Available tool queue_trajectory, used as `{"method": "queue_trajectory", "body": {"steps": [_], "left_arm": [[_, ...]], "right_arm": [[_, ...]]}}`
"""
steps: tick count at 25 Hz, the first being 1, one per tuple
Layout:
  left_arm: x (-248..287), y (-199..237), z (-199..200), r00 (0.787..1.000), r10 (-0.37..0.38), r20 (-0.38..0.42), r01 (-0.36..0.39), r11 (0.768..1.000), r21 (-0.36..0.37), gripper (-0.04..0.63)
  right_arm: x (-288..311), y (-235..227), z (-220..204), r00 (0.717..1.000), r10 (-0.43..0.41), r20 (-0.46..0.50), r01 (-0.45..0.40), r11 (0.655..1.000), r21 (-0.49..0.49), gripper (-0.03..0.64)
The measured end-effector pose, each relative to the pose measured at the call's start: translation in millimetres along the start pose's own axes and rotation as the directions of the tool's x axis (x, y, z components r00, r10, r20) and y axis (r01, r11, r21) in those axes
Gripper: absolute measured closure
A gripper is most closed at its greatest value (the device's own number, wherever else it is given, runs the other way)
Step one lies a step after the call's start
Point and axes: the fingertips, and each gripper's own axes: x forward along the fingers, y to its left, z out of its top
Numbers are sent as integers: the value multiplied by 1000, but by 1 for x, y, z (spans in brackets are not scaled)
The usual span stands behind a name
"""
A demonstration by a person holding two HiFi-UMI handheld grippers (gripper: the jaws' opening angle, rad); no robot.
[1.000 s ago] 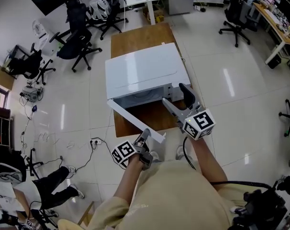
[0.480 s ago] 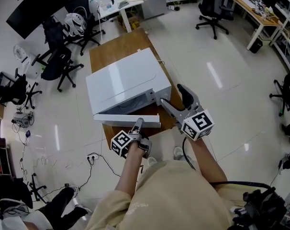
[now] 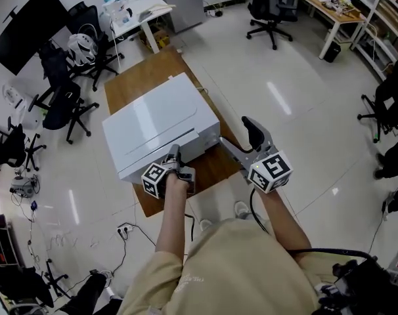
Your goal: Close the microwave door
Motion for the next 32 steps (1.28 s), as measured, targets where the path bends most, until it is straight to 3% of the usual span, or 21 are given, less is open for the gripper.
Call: {"method": "queue_trajectory", "body": {"steps": [6,12,15,18,19,20,22,25,27,31,32], "left_arm": [[4,8,-3,1000,0,13,1,1000,-21,405],[0,8,-8,1000,5,-24,-5,1000,3,405],[-2,0,-17,989,-108,-104,120,987,111,386],[-24,-25,-34,938,-282,-202,312,941,134,317],[-36,-38,-36,926,-310,-214,351,916,192,314],[-50,-53,-38,921,-322,-220,377,881,286,313],[-76,-80,-37,926,-321,-200,378,779,500,313],[-110,-105,-13,941,-328,-81,281,627,726,313],[-135,-126,7,932,-364,2,201,519,831,313],[-176,-154,18,901,-410,138,-37,245,969,313],[-181,-156,18,894,-417,164,-90,192,977,313]], "right_arm": [[-10,-3,-7,1000,-12,8,12,1000,2,258],[-2,18,-7,999,37,8,-37,999,2,258],[2,29,-13,998,69,7,-69,998,6,258],[6,39,-20,995,97,7,-97,995,14,258],[8,43,-23,994,106,8,-106,994,17,258],[10,47,-25,993,115,10,-115,993,20,258],[12,53,-31,991,133,13,-133,991,19,258],[16,58,-41,991,136,15,-135,991,-20,258],[18,64,-45,992,121,29,-119,992,-48,258],[13,70,-53,991,120,59,-116,991,-63,258],[13,70,-55,991,122,61,-118,991,-64,258]]}}
